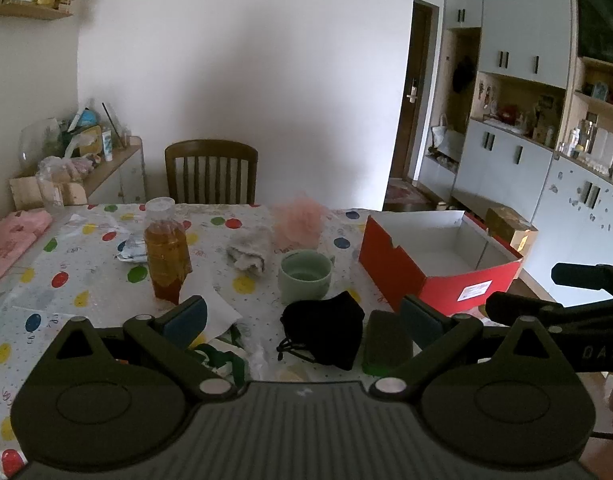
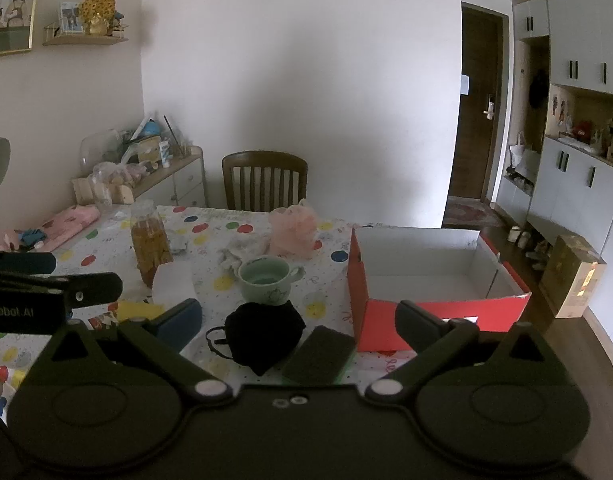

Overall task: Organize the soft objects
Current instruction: 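Lower the left gripper onto the Christmas-print cloth bag and grasp it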

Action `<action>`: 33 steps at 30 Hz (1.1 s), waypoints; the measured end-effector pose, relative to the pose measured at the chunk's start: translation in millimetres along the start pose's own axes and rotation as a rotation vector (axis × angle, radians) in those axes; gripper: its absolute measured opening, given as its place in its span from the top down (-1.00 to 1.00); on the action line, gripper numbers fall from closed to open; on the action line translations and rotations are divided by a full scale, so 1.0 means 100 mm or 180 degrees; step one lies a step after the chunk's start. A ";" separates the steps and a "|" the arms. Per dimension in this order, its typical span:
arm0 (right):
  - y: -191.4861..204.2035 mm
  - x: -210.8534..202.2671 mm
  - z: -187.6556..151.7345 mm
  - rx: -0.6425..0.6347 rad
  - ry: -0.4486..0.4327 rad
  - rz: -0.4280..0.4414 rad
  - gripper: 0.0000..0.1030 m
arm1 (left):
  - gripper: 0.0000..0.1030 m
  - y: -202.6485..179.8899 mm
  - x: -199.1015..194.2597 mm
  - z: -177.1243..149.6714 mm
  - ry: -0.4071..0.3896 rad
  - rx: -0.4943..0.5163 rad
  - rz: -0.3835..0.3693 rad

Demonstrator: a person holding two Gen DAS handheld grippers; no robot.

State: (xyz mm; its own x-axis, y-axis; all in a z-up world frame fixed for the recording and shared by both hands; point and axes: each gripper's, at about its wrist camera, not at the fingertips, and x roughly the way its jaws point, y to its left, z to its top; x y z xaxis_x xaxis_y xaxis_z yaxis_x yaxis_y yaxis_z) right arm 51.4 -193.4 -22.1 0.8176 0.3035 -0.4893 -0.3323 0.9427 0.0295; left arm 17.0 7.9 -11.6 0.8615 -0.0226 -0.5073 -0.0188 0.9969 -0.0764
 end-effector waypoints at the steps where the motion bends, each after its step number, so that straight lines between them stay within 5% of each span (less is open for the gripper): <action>1: 0.00 0.00 0.00 -0.0004 -0.0001 -0.0002 -1.00 | -1.00 0.00 0.01 0.00 -0.0001 0.0010 0.0005; 9: -0.02 0.05 -0.01 -0.0079 0.0002 0.0083 -1.00 | -1.00 0.04 0.06 -0.03 -0.0010 -0.0027 0.0016; 15: -0.06 0.18 -0.02 -0.0294 -0.0008 0.0110 -1.00 | -1.00 0.38 0.18 -0.05 0.0030 -0.0095 0.0239; 24: -0.12 0.73 -0.08 -0.0344 0.0254 0.0119 -0.99 | -1.00 1.02 0.83 -0.32 0.0462 -0.0173 0.0376; 33: 0.08 1.23 -0.29 -0.0460 0.0676 0.0212 -0.84 | -0.99 1.26 1.31 -0.69 0.0782 0.0067 0.0267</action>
State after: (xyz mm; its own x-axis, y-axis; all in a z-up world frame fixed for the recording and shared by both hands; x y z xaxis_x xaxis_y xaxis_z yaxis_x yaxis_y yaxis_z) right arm 136.1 -152.8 -107.4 0.6797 0.3140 -0.6628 -0.4584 0.8874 -0.0496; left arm 92.4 125.1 -147.3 0.7082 0.0450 -0.7046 -0.0721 0.9974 -0.0088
